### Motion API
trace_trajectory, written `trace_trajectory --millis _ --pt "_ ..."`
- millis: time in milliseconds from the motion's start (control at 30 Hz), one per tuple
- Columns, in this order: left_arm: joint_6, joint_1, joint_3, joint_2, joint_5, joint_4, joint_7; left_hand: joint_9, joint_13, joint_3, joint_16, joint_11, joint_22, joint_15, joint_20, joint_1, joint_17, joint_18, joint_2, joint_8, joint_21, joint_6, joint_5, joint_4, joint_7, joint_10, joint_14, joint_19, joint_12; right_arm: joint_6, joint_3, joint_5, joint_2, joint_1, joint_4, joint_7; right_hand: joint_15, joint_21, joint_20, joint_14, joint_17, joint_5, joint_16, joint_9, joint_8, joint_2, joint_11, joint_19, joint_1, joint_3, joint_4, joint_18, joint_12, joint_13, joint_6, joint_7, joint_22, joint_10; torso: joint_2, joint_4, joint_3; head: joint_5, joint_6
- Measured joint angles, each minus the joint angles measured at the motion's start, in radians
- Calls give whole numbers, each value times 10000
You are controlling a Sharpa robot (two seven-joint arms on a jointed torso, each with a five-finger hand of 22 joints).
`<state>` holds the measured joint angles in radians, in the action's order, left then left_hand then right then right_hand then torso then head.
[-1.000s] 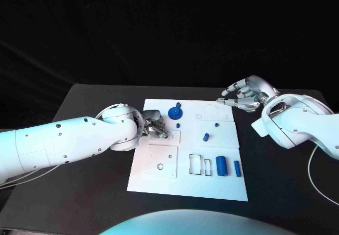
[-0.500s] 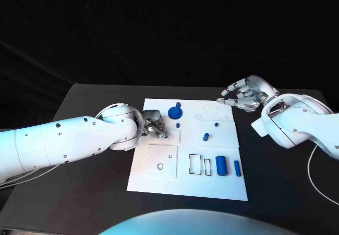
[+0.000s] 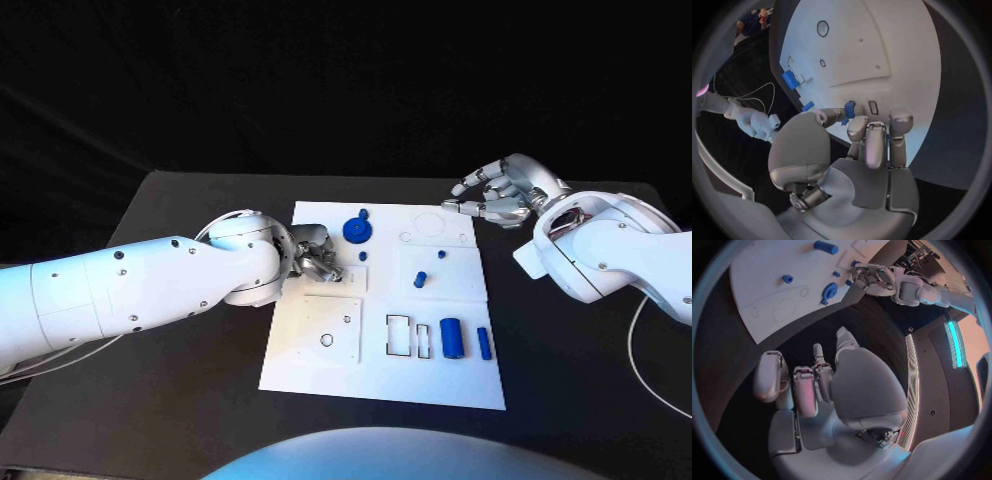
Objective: Assemble the parts on the task board
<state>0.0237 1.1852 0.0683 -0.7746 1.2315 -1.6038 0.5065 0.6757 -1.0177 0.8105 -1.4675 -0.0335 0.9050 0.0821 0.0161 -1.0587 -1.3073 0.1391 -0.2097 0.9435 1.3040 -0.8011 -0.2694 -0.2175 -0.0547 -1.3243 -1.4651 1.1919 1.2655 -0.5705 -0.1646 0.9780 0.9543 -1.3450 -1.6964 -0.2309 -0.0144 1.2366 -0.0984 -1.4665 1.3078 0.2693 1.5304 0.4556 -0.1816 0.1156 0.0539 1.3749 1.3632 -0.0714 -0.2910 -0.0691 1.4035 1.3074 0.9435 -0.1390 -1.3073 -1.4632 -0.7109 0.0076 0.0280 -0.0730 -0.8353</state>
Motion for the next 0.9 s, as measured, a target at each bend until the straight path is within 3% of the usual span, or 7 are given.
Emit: trace_trajectory --millis 500,567,900 --pt "-61 13 -6 84 -117 137 12 -38 -105 165 0 -42 14 38 0 262 0 0 -78 1 0 -129 49 108 84 -113 -37 -1 87 0 0 0 20 0 -13 -2 0 0 0 0 -2 0 -39 -1 0 0 0 0 0 0 0 1 0 -1 0 0 -7 0 -5 0 0 21 -26" --pt "-62 14 -6 100 -131 154 17 -40 -105 536 0 -58 12 38 0 410 0 0 -117 0 0 -125 86 479 89 -129 -37 0 87 -1 0 1 23 1 -16 -2 0 0 0 0 -2 0 -39 -2 0 0 0 0 0 0 0 0 0 -1 0 0 -7 0 -5 0 0 21 -31" --pt "-86 18 -10 142 -184 219 34 -77 -110 537 0 -57 5 74 0 527 0 1 -131 1 -1 -92 87 480 132 -128 0 0 87 -1 0 1 43 0 -29 -2 0 -34 0 0 -3 0 -39 -3 0 0 0 0 0 -29 -29 0 0 -1 0 0 -6 0 -4 0 0 39 -46"
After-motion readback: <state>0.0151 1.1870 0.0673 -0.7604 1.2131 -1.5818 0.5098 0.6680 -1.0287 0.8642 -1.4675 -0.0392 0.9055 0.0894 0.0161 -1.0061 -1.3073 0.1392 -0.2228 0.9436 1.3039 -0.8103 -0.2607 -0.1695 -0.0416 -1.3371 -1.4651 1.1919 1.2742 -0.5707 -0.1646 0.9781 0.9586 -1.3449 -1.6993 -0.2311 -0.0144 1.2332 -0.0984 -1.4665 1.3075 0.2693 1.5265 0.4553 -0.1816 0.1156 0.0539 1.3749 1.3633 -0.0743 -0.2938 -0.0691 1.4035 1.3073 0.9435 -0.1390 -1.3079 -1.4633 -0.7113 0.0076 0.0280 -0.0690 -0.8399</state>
